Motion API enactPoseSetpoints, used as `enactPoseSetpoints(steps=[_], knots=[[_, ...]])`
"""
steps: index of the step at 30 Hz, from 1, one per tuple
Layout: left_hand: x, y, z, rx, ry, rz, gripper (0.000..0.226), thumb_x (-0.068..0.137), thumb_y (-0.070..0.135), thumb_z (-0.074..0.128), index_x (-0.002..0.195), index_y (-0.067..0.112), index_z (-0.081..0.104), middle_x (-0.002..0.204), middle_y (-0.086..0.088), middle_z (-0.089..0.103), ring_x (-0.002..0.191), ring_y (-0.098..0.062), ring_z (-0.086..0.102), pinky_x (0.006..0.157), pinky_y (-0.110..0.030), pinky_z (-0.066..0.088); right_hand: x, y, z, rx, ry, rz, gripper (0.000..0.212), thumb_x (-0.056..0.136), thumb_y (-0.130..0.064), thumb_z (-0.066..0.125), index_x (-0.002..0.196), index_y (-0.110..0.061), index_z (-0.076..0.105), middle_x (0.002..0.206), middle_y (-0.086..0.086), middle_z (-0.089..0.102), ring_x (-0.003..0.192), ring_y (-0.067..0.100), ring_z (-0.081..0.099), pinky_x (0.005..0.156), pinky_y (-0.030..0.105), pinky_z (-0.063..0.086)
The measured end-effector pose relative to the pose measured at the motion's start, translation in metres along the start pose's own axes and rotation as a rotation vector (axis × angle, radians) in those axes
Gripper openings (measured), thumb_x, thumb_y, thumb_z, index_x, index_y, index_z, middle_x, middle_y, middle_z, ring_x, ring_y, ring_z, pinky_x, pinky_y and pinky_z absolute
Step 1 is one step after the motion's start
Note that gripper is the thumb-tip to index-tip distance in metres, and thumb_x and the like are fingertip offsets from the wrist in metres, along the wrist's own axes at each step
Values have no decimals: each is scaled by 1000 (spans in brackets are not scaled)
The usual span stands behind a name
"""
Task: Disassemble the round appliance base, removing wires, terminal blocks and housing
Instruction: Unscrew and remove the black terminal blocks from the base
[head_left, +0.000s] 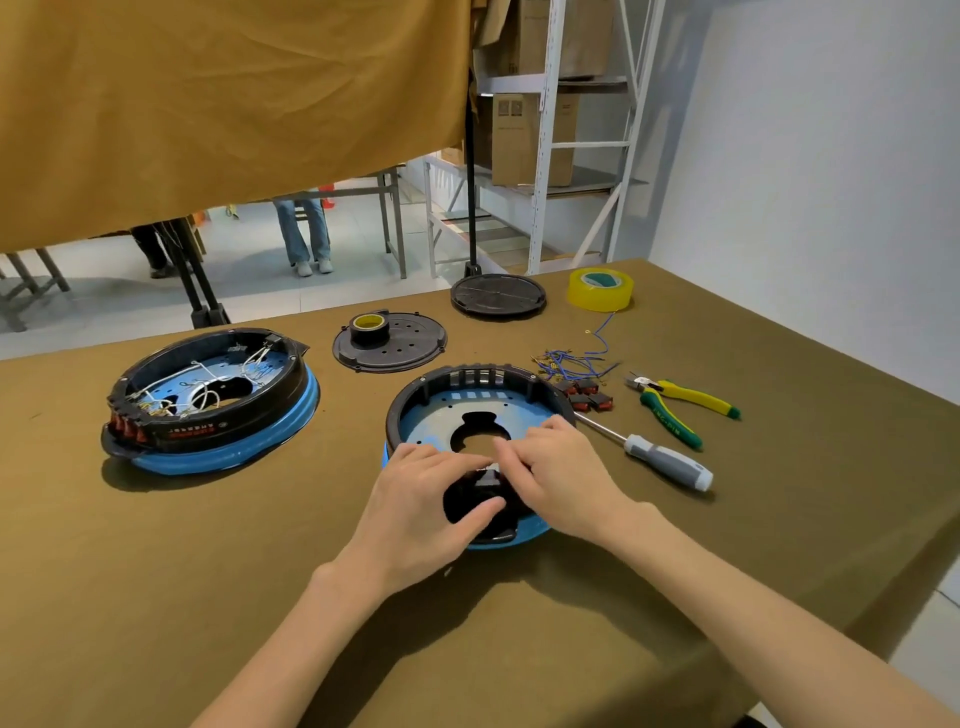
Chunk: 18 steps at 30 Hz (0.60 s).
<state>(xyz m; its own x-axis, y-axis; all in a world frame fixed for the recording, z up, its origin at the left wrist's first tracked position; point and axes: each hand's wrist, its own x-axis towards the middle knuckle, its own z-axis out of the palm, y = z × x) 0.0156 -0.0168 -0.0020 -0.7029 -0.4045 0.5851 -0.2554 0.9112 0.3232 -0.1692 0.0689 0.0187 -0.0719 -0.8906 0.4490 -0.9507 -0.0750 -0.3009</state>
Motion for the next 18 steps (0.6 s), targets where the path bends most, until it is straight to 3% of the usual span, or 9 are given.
enactPoseSetpoints(steps=[4, 7, 10, 18], knots=[[13, 2, 4, -13, -17, -10, 37, 99, 48, 56, 129, 31, 69, 107, 18, 75, 94, 7, 57, 91, -17, 38, 14, 29, -1, 164, -24, 48, 54, 108, -29, 44, 56, -14, 45, 52, 0, 38, 64, 17, 40, 86, 25, 29], [17, 4, 12, -10, 26, -41, 35, 101, 47, 54, 126, 31, 72, 104, 16, 76, 94, 2, 63, 85, -17, 39, 20, 39, 3, 180, -56, 77, 55, 109, -32, 41, 56, -16, 42, 54, 0, 37, 71, 16, 41, 88, 20, 25], [17, 6, 17, -17, 63, -63, 39, 100, 49, 50, 124, 27, 73, 107, 13, 77, 99, 1, 65, 90, -15, 37, 19, 42, 5, 205, -55, 74, 55, 109, -33, 40, 57, -17, 44, 55, 3, 40, 72, 17, 43, 90, 17, 24], [11, 7, 28, 2, 148, -34, 35, 100, 40, 55, 119, 19, 76, 106, 6, 78, 95, -7, 68, 84, -31, 48, 18, 41, 8, 207, -4, 63, 55, 107, -32, 41, 56, -12, 45, 54, 7, 42, 68, 18, 41, 89, 26, 30]])
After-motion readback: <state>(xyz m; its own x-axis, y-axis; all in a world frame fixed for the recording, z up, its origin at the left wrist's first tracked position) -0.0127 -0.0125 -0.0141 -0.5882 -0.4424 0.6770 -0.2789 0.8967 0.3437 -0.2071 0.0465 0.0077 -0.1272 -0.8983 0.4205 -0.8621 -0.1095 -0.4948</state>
